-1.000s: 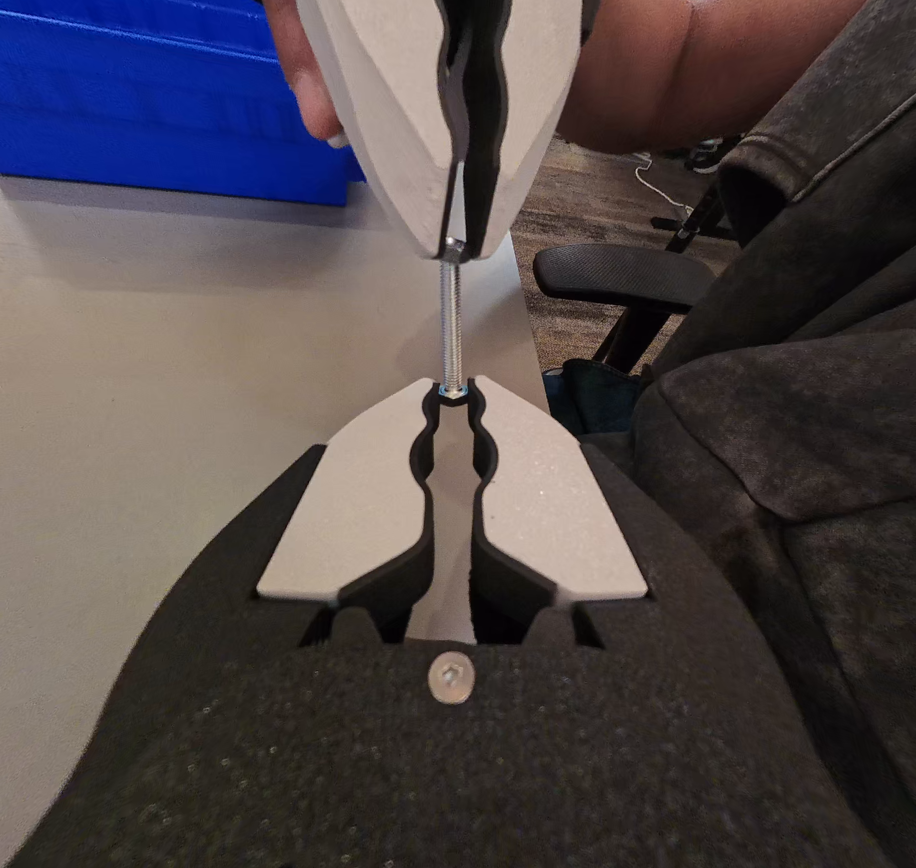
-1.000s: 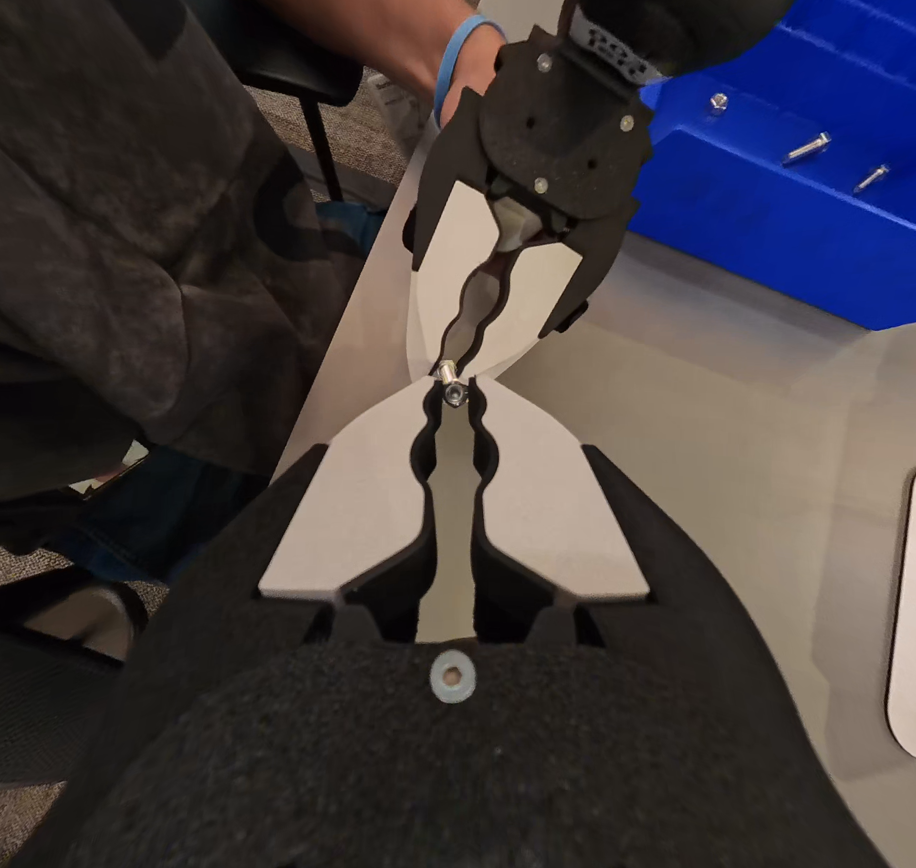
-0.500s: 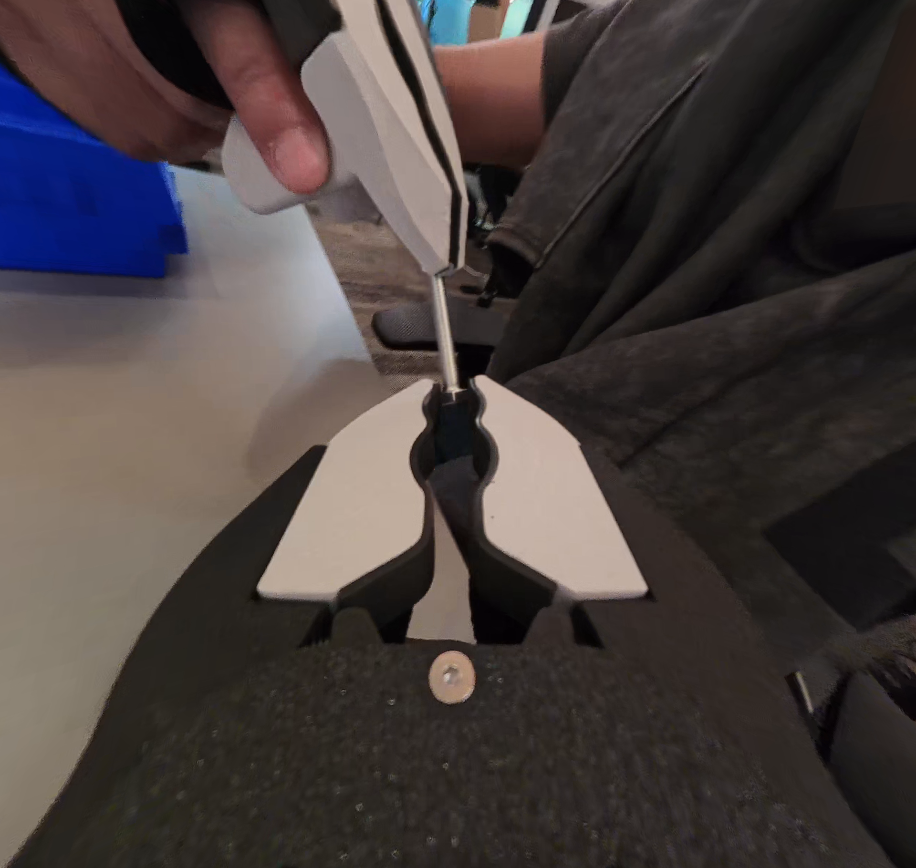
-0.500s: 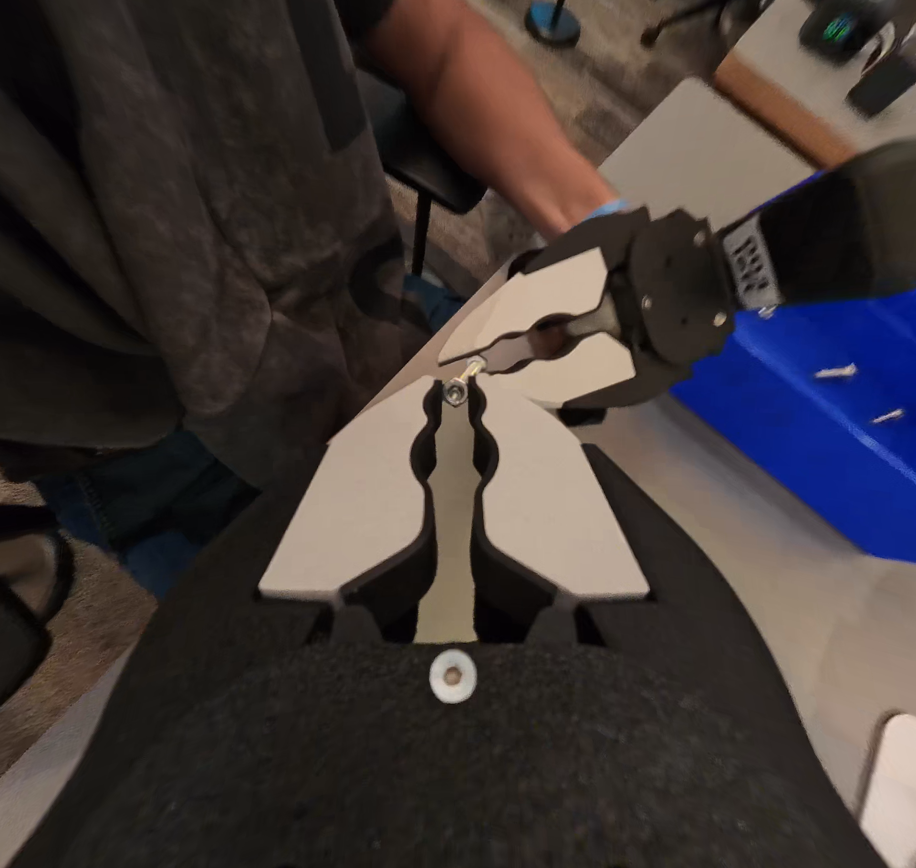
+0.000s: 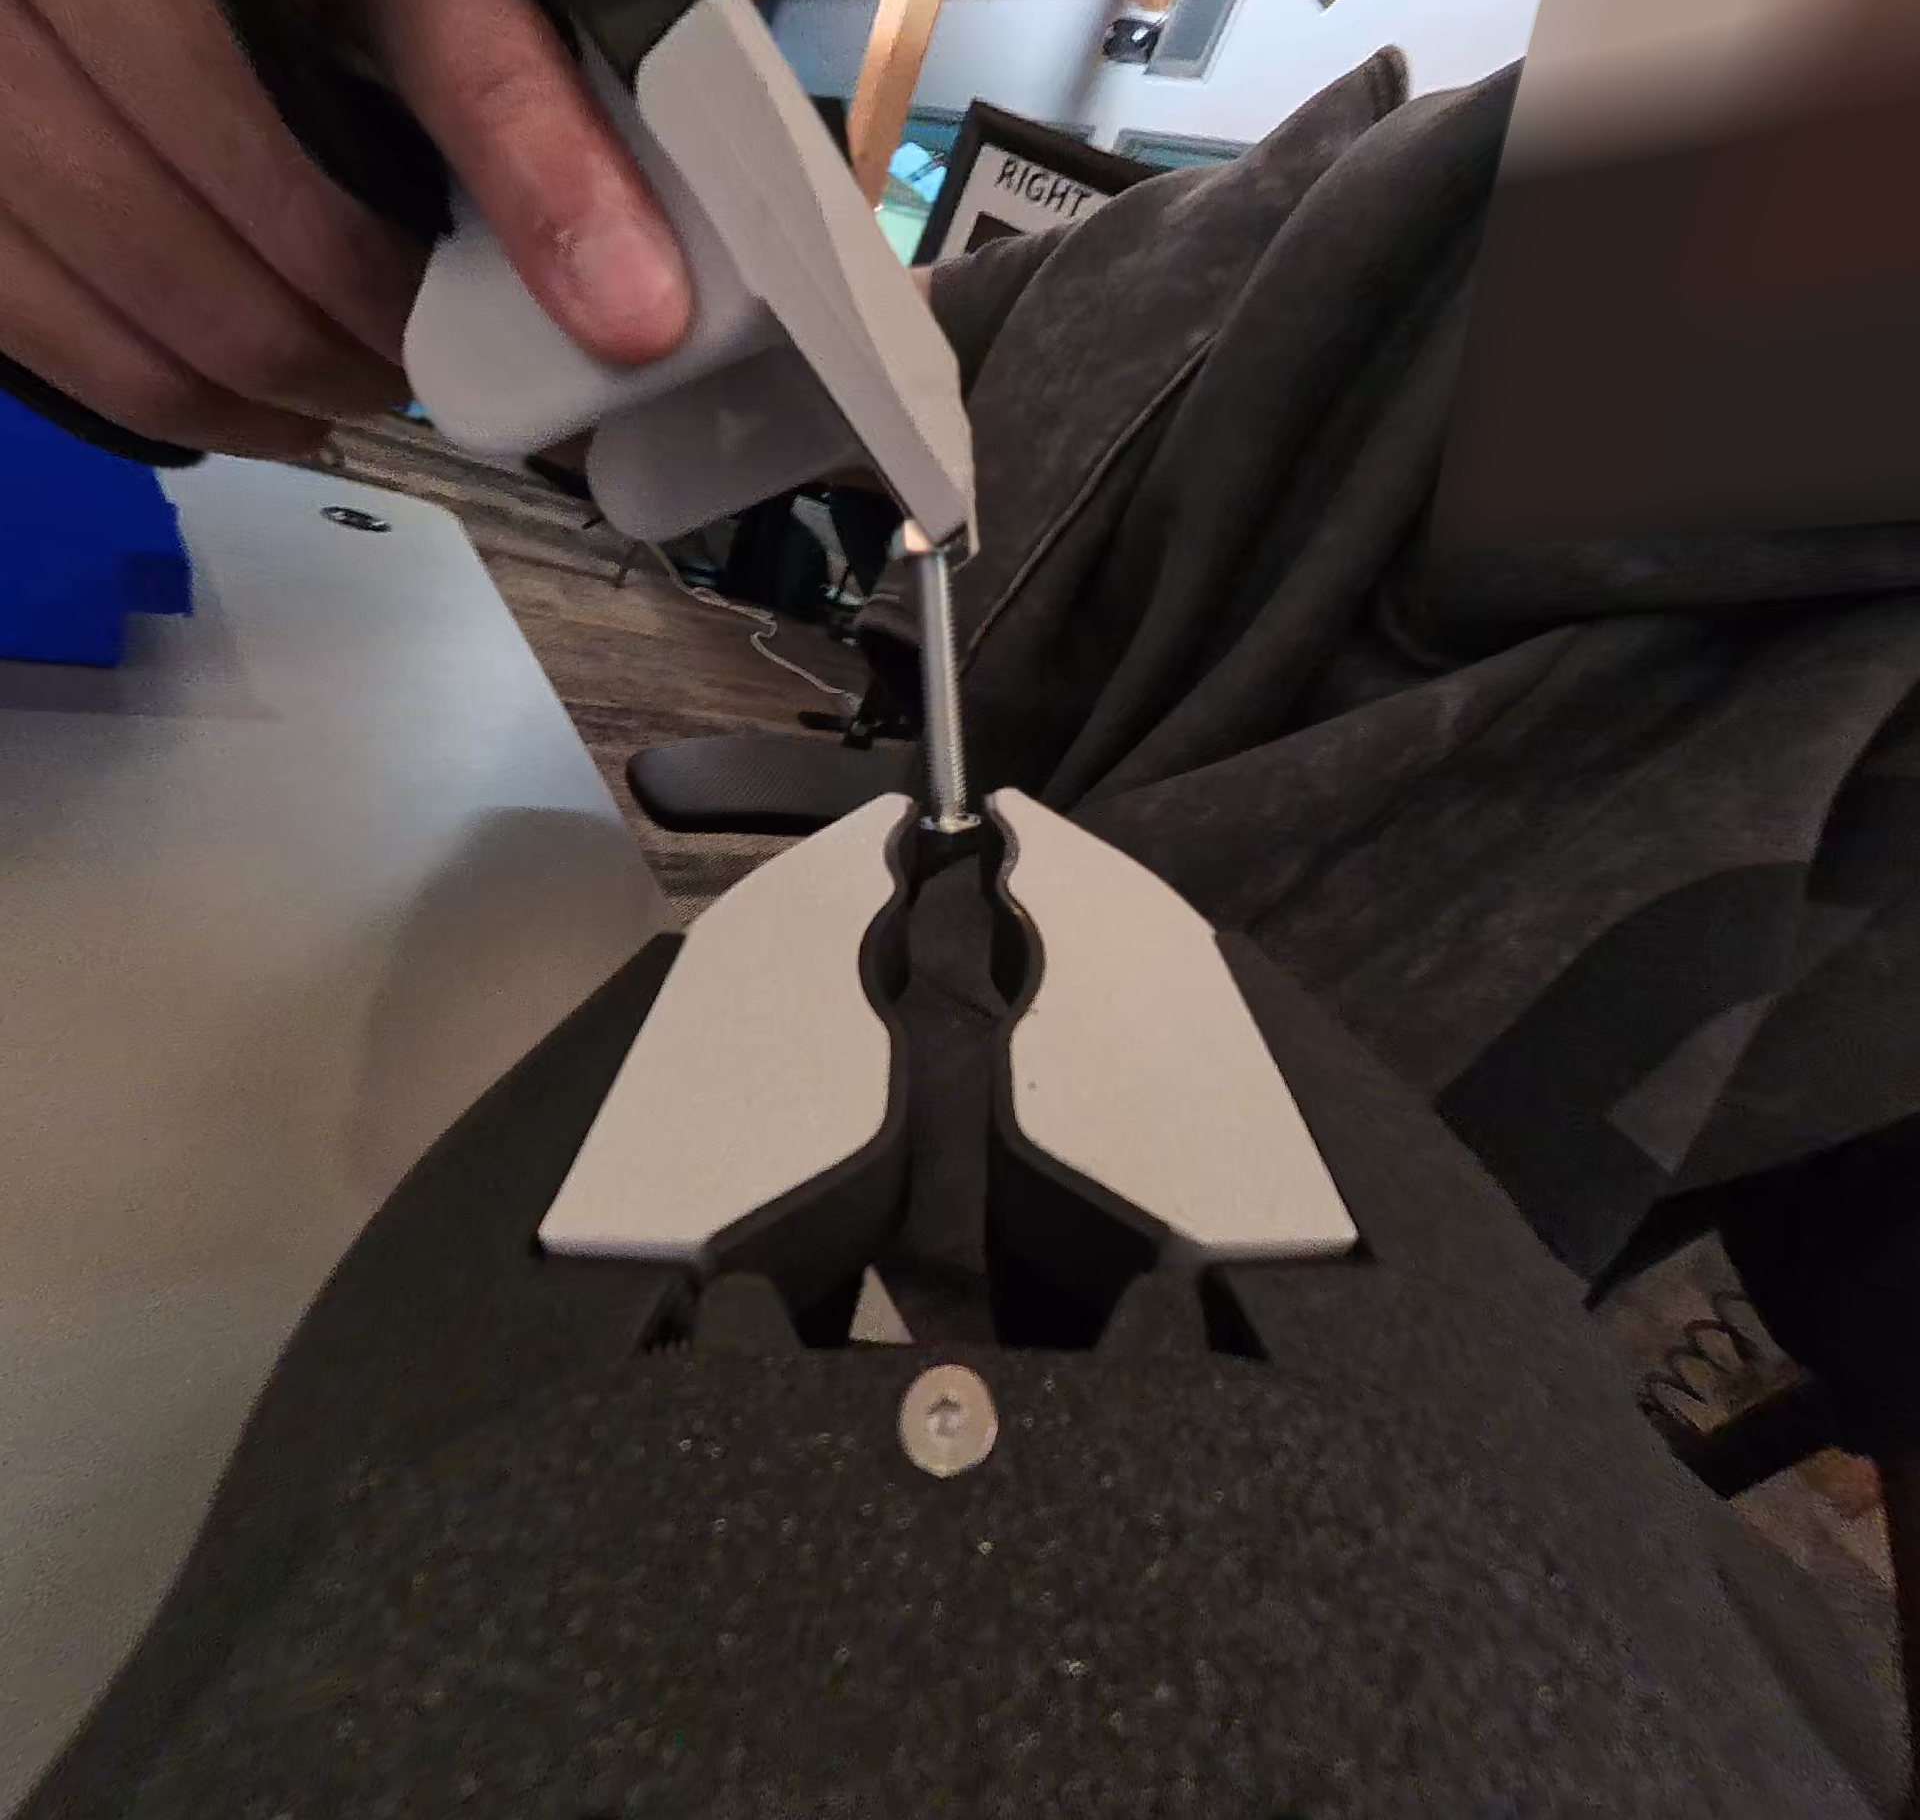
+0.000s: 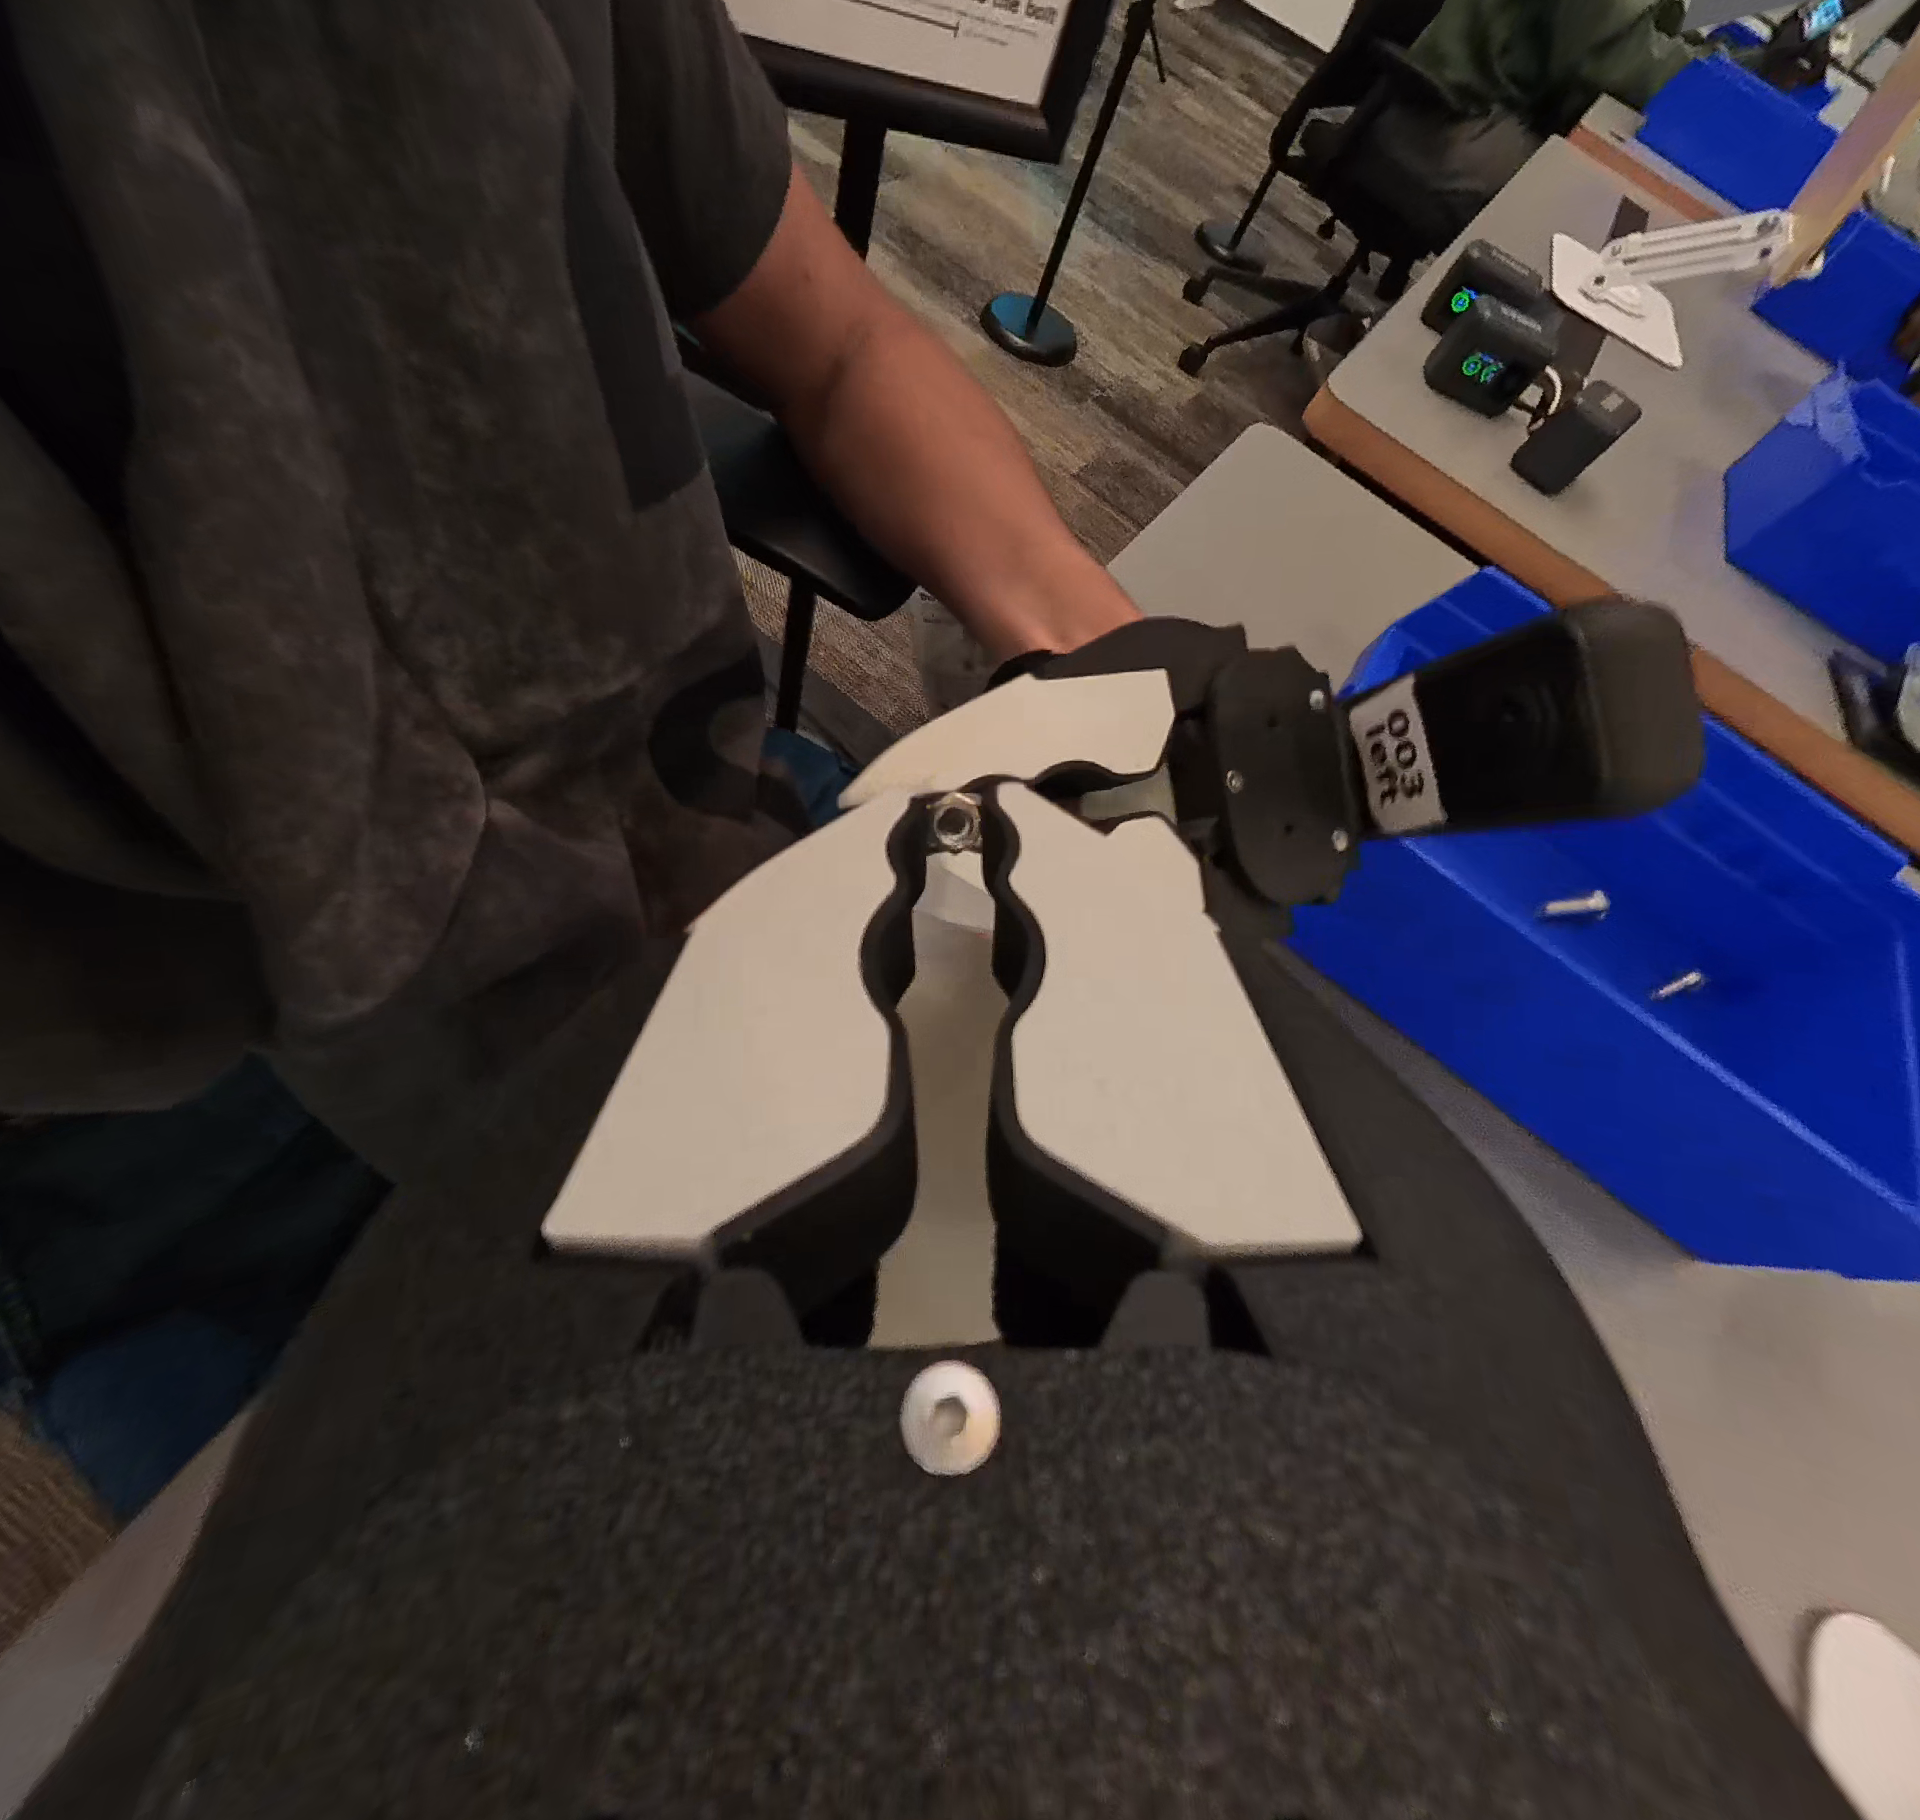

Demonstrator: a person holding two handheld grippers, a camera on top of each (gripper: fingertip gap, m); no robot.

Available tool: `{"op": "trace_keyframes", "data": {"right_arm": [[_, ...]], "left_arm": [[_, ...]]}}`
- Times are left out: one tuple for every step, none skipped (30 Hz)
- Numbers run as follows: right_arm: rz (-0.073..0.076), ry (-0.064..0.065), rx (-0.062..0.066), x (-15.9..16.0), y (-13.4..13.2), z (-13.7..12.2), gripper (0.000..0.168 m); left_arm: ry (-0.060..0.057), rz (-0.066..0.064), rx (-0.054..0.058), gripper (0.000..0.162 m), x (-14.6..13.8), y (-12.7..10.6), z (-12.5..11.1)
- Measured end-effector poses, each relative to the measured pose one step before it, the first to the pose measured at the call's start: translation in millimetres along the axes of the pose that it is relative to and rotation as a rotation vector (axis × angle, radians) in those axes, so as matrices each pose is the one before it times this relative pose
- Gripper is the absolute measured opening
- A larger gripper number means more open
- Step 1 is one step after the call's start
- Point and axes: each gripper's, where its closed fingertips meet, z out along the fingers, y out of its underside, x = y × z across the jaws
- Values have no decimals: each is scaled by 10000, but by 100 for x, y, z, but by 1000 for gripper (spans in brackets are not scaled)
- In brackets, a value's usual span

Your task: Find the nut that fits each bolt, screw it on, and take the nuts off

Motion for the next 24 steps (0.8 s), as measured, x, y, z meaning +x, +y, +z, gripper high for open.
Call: {"op": "trace_keyframes", "data": {"right_arm": [[405, 2, 86, 119, 204, -57, 10], [395, 70, 66, 233, 212, -110, 10], [327, 99, 25, 233, 283, -138, 10], [385, 19, -35, 157, 337, -156, 10], [315, 165, -97, 341, 343, -185, 10], [270, 122, -40, 219, 266, -162, 10], [344, 85, -52, 196, 232, -156, 10], [384, 158, -78, 331, 262, -147, 10], [417, 62, -59, 218, 254, -124, 10], [411, 140, -12, 327, 214, -113, 10], [428, 135, 13, 308, 242, -47, 10], [337, 74, 68, 172, 171, -52, 10], [191, 110, 122, 149, 90, -75, 10], [146, 110, 32, 130, 180, -60, 10], [24, 236, -204, 282, 414, -46, 10], [37, 295, -202, 346, 391, -30, 10], [201, 202, -68, 268, 219, -17, 10], [341, 253, -36, 448, 169, -33, 10], [364, 313, 43, 579, 108, -34, 10], [256, 227, -2, 443, 190, -38, 10], [215, 216, -83, 423, 312, 20, 10], [290, 231, -47, 430, 253, 73, 10], [354, 203, -5, 416, 190, 110, 9], [410, 142, -8, 393, 156, 102, 9]], "left_arm": [[-271, 62, -101, 9, -275, 41, -90], [-344, 67, -58, 10, -373, -8, -123], [-391, 41, -53, 10, -476, -7, -136], [-378, 34, -62, 10, -483, 27, -103], [-373, 26, -54, 9, -509, 13, -63], [-417, 76, -71, 10, -556, -2, -52], [-363, 101, -91, 9, -428, -2, -32], [-406, 102, -116, 9, -473, 17, -2], [-461, 118, -107, 10, -552, 44, 10], [-384, 86, -100, 10, -452, 61, 57], [-410, 90, -137, 10, -514, 106, 90], [-304, 75, -83, 10, -379, 82, 126], [-136, 18, -27, 10, -147, 27, 136], [-212, 18, -83, 10, -305, 99, 101], [-328, 39, -172, 10, -468, 251, 91], [-346, 38, -163, 10, -498, 231, 56], [-350, 26, -62, 10, -526, 99, 15], [-334, -14, -16, 10, -497, 43, 22], [-431, -15, -3, 10, -657, -2, 19], [-458, 35, -43, 10, -677, 55, 40], [-358, 100, -141, 10, -464, 192, 93], [-417, 99, -166, 10, -519, 211, 101], [-484, 114, -148, 10, -588, 194, 113], [-400, 148, -154, 10, -408, 190, 155]]}}
